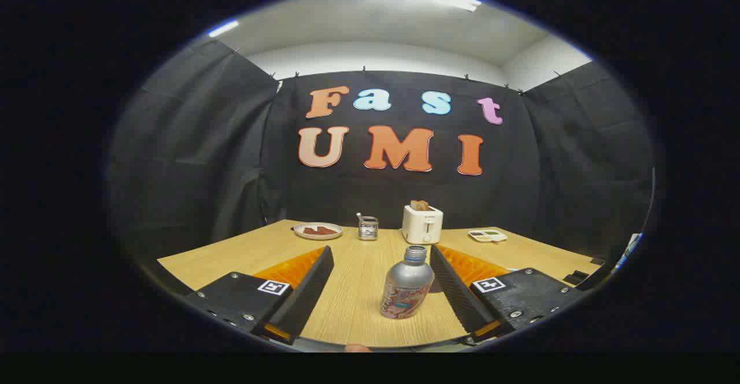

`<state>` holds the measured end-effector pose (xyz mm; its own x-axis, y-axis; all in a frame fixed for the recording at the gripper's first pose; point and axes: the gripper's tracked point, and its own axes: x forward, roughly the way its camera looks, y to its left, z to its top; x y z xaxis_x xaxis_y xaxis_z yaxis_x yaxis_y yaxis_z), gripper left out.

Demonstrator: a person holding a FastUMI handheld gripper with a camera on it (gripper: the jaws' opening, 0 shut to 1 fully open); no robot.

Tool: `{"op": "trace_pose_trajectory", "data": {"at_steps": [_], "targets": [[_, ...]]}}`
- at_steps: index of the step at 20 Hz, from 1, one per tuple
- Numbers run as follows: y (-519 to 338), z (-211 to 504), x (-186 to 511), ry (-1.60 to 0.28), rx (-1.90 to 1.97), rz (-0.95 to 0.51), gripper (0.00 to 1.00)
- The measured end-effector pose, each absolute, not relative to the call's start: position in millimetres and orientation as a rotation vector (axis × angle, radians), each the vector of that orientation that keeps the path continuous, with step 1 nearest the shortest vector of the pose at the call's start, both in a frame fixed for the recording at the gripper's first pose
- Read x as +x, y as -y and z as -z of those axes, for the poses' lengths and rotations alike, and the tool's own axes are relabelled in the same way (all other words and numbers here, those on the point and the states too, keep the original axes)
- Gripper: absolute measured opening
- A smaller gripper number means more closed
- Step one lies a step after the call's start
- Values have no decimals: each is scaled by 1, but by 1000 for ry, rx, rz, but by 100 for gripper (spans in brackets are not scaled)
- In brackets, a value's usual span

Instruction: Take the bottle from table, then pour the juice into the cup, finally place the bottle on the coaster

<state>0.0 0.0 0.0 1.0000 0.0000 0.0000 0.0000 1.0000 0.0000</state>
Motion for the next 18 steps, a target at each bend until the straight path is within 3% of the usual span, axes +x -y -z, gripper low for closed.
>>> {"op": "trace_pose_trajectory", "data": {"at_steps": [7,12,18], "targets": [[6,5,1,-10,-31,21,100],[11,-19,-7,104,-67,43,100],[5,4,-6,30,-86,30,100]]}}
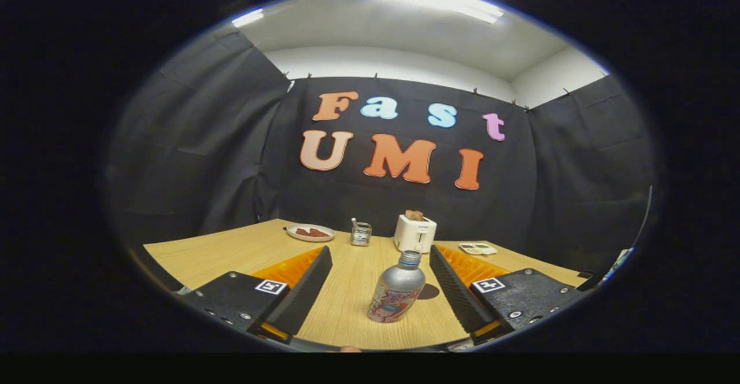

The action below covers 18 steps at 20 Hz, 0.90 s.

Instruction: Take the bottle from table, then pour the juice into the cup, finally place the bottle on the coaster

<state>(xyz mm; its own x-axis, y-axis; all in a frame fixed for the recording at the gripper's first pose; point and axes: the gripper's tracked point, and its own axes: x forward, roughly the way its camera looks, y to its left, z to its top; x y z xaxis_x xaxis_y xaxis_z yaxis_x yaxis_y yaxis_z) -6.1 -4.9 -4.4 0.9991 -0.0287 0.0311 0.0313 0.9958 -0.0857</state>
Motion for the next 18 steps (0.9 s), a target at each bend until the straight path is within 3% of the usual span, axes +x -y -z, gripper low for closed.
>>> {"op": "trace_pose_trajectory", "data": {"at_steps": [18], "targets": [[44,144,27,-332,25,93,99]]}}
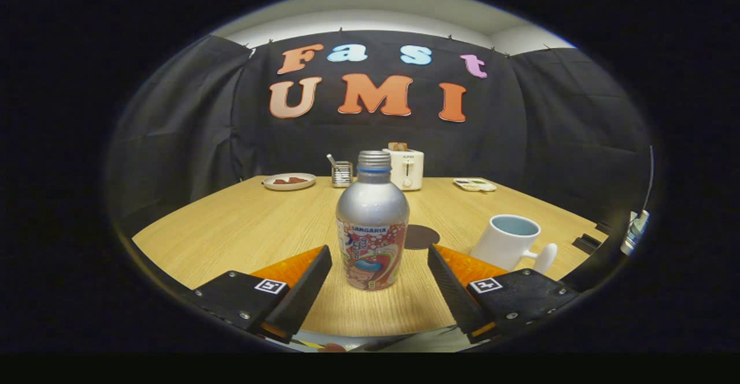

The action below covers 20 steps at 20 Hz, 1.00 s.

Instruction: Take the bottle from table, then pour the juice into the cup, finally place the bottle on the coaster

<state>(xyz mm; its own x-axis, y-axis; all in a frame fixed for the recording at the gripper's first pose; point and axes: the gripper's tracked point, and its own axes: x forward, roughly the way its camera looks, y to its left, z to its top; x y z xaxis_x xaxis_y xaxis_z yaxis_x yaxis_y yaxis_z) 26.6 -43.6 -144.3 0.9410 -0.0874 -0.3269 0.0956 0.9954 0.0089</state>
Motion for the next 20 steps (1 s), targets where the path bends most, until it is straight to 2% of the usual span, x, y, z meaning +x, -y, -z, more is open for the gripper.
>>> {"op": "trace_pose_trajectory", "data": {"at_steps": [6,11,13,17,20], "targets": [[39,174,46,-412,22,92,99],[39,174,54,-394,-32,84,99],[41,177,54,-406,17,87,81],[41,174,46,-449,90,56,73],[54,157,42,-403,196,86,73]]}}
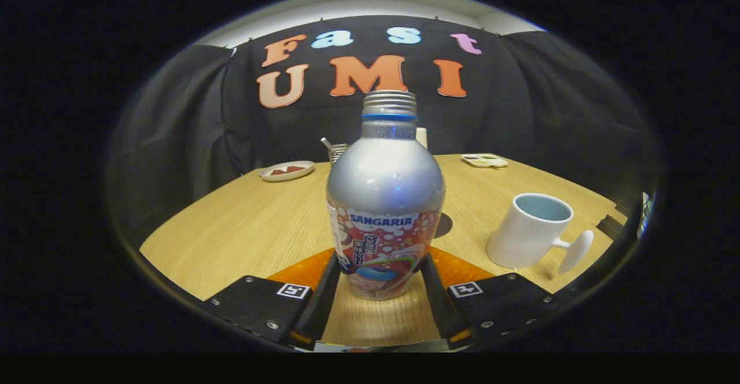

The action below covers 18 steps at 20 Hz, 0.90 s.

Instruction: Take the bottle from table, then pour the juice into the cup, finally place the bottle on the coaster

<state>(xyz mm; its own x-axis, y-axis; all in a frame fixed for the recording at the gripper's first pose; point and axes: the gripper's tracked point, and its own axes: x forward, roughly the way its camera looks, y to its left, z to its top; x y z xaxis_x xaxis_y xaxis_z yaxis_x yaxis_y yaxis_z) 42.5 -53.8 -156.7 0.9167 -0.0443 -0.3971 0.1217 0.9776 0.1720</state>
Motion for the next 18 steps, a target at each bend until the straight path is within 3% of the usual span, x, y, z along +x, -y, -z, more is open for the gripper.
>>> {"op": "trace_pose_trajectory", "data": {"at_steps": [18], "targets": [[61,104,59,-290,976,55,73]]}}
